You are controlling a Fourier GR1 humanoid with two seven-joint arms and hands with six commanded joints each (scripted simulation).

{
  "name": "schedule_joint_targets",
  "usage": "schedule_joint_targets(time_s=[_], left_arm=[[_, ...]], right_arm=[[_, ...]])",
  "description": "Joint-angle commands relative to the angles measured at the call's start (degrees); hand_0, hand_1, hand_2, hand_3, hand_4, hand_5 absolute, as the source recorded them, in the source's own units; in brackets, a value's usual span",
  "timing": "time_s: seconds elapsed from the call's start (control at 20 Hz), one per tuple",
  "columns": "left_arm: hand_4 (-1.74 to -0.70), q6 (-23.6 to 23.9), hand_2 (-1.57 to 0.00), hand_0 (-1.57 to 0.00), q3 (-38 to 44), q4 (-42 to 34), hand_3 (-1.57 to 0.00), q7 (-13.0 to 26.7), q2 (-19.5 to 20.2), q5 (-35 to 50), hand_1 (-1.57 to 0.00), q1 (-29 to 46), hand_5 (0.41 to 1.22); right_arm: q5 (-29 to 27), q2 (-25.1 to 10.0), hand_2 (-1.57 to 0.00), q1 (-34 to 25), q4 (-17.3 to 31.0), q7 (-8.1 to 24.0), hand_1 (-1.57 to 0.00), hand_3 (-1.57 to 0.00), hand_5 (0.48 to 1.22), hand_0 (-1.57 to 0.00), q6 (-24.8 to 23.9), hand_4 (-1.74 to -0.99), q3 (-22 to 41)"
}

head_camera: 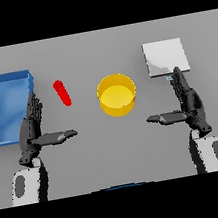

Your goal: Pick up the red beaker and tilt it to pour out 1 green nut into yellow bowl. Pick up the yellow bowl and place it on the metallic measuring scale.

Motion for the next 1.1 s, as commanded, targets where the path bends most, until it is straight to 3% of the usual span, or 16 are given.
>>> schedule_joint_targets(time_s=[0.0, 0.25, 0.3, 0.35, 0.4, 0.55, 0.7, 0.9, 1.05], left_arm=[[-1.09, 0.0, 0.0, 0.0, 0.1, 0.1, 0.0, 0.1, 0.1, 0.1, 0.0, -0.2, 0.623], [-1.09, -0.6, 0.0, 0.0, 1.3, 1.2, 0.0, 0.1, 1.2, 1.1, 0.0, -1.4, 0.623], [-1.09, -0.5, 0.0, 0.0, -0.7, -1.2, 0.0, -2.1, 2.2, -2.0, 0.0, 1.3, 0.623], [-1.09, -0.2, 0.0, 0.0, -2.4, -2.8, 0.0, -3.1, 2.3, -4.2, 0.0, 3.1, 0.62], [-1.09, 0.4, 0.0, 0.0, -3.3, -4.1, 0.0, -2.5, 2.3, -5.7, 0.0, 3.6, 0.618], [-1.1, 0.9, 0.0, 0.0, -4.5, -6.0, 0.0, 0.3, 2.7, -7.4, 0.0, 4.2, 0.616], [-1.09, 0.8, 0.0, 0.0, -4.8, -4.8, 0.0, 1.6, 2.9, -8.2, 0.0, 3.3, 0.612], [-1.12, 1.8, 0.0, 0.0, -4.5, 1.6, 0.0, -1.2, 2.5, -10.0, 0.0, -1.4, 0.627], [-1.15, 2.8, 0.0, 0.0, -3.3, 7.7, 0.0, -3.3, 2.0, -10.3, 0.0, -6.0, 0.636]], right_arm=[[0.0, 0.0, 0.0, 0.0, 0.0, 0.0, 0.0, 0.0, 0.66, 0.0, 0.0, -1.128, 0.0], [-0.4, -0.2, 0.0, 0.5, -0.2, -0.3, 0.0, 0.0, 0.66, 0.0, 0.3, -1.128, -0.1], [5.7, -1.8, 0.0, 2.4, -2.4, -5.6, 0.0, 0.0, 0.66, 0.0, -0.9, -1.128, 2.7], [9.6, -2.7, 0.0, 4.0, -3.5, -8.4, 0.0, 0.0, 0.663, 0.0, -1.6, -1.128, 4.7], [12.6, -2.7, 0.0, 5.3, -4.6, -8.8, 0.0, 0.0, 0.664, 0.0, -2.5, -1.127, 6.3], [14.5, -3.8, 0.0, 6.6, -7.0, -8.0, 0.0, 0.0, 0.663, 0.0, -2.9, -1.118, 7.0], [14.5, -3.1, 0.0, 6.3, -6.3, -7.1, 0.0, 0.0, 0.658, 0.0, -2.8, -1.121, 7.3], [14.0, -3.3, 0.0, 5.6, -7.0, -5.6, 0.0, 0.0, 0.65, 0.0, -2.9, -1.143, 6.7], [12.4, -3.2, 0.0, 5.9, -6.5, -7.3, 0.0, 0.0, 0.655, 0.0, -1.8, -1.182, 6.4]])
